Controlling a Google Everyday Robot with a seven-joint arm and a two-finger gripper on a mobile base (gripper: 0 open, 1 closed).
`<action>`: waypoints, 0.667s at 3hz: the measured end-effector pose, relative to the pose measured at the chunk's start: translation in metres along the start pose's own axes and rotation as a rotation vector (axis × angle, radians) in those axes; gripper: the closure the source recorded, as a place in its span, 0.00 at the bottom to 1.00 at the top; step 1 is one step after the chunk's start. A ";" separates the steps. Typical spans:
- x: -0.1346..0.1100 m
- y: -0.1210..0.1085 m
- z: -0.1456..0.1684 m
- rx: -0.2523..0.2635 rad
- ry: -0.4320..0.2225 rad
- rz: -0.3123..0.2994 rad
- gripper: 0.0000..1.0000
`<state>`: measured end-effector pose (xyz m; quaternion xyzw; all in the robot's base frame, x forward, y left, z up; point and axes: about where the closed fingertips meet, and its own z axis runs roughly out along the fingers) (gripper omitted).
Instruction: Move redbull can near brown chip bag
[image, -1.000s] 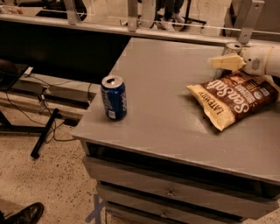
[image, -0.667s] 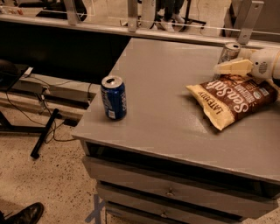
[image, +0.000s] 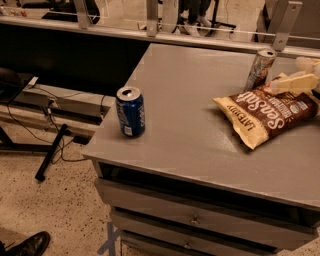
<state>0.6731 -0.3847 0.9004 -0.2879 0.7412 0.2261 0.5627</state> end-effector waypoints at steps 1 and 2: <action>-0.027 -0.016 -0.057 0.049 -0.033 -0.071 0.00; -0.029 -0.017 -0.057 0.051 -0.036 -0.073 0.00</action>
Offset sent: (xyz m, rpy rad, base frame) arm -0.0195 -0.0360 0.0273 -0.0277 -0.0543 -0.0216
